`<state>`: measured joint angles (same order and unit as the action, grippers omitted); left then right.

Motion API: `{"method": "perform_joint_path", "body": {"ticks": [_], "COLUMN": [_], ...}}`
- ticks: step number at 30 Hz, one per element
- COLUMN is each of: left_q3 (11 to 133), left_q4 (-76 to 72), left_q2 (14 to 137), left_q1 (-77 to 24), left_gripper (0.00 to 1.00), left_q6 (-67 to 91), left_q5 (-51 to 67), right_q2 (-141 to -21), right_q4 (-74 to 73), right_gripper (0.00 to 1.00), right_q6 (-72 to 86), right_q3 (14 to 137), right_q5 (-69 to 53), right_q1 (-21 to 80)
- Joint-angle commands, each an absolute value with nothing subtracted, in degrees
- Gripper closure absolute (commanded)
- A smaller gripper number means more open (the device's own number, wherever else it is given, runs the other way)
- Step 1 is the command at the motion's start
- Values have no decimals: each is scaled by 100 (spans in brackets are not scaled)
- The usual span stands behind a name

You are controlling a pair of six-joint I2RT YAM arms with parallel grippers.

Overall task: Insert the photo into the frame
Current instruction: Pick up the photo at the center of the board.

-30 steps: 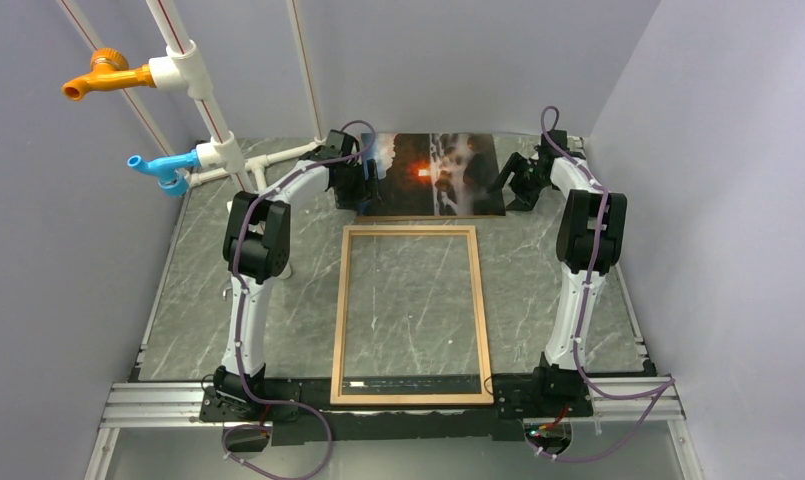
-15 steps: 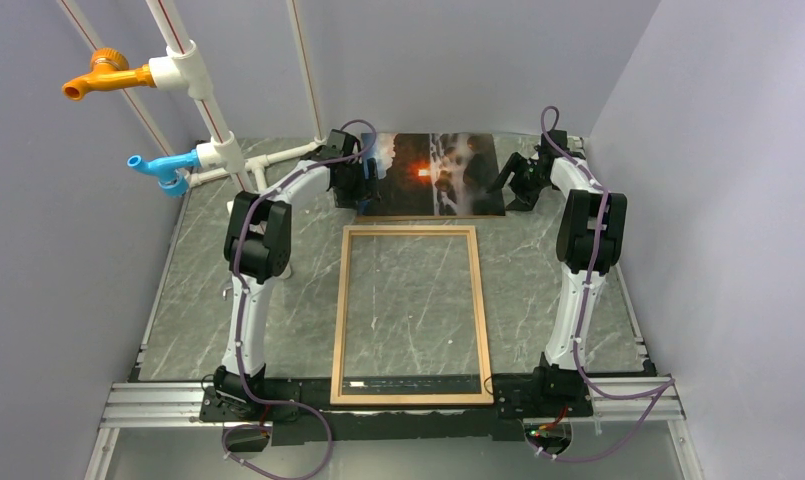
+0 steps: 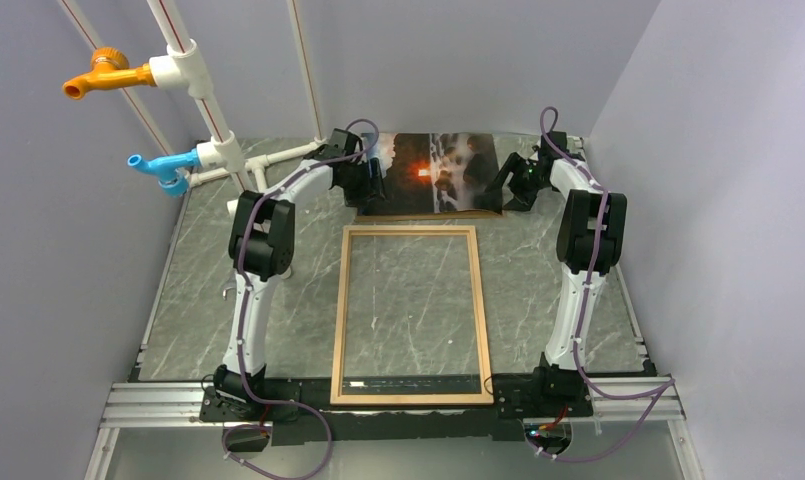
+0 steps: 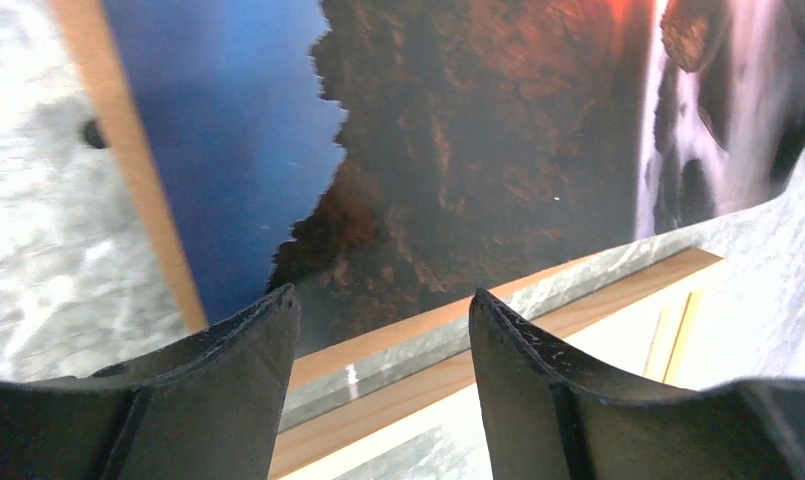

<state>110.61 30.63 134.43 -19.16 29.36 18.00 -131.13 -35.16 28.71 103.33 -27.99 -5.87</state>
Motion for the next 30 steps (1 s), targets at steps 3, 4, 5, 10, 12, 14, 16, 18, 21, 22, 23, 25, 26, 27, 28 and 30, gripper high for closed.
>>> {"method": "perform_joint_path", "body": {"ticks": [3,4,5,10,12,14,16,18,21,22,23,25,26,27,28,30], "left_q3": [11164,11162,11162,11190,11240,11267,11268,11263,11261,11256,11251,11252,11258,11264,11267,11269], "left_q4": [2968,2973,2974,3045,3096,3121,3144,3166,3198,3194,3190,3195,3199,3205,3205,3208], "left_q2": [13682,13691,13705,13754,13770,13782,13775,13772,13773,13765,13766,13774,13768,13772,13766,13764], "left_q1": [-2108,-2123,-2133,-2136,-2136,-2136,-2135,-2135,-2136,-2135,-2133,-2128,-2134,-2129,-2127,-2127], "left_gripper": [33,33,34,34,34,34,34,34,34,34,34,34,34,34,34,34], "left_q6": [3057,3062,3067,3034,3007,2990,2967,2941,2914,2915,2917,2905,2901,2900,2900,2885], "left_q5": [2339,2351,2349,2345,2329,2320,2306,2303,2292,2298,2299,2296,2300,2295,2298,2294], "right_q2": [-12859,-12846,-12804,-12541,-12393,-12274,-12179,-12105,-11946,-11891,-11806,-11674,-11613,-11567,-11544,-11583], "right_q4": [-3440,-3392,-3321,-2909,-2591,-2255,-1863,-1305,-446,-201,24,369,486,583,672,797], "right_gripper": [25,25,25,25,26,26,26,25,24,23,21,17,15,13,11,7], "right_q6": [2869,2898,2918,3061,3200,3384,3598,3934,4450,4586,4696,4838,4862,4875,4885,4939], "right_q3": [10067,10032,9997,9665,9427,9206,8972,8718,8272,8101,7981,7796,7719,7676,7662,7684], "right_q5": [-3043,-3072,-3174,-3612,-3886,-4132,-4410,-4792,-5134,-5189,-5229,-5214,-5183,-5151,-5129,-5172], "right_q1": [-521,-519,-514,-519,-532,-559,-592,-652,-765,-811,-852,-935,-974,-1012,-1034,-1063]}}
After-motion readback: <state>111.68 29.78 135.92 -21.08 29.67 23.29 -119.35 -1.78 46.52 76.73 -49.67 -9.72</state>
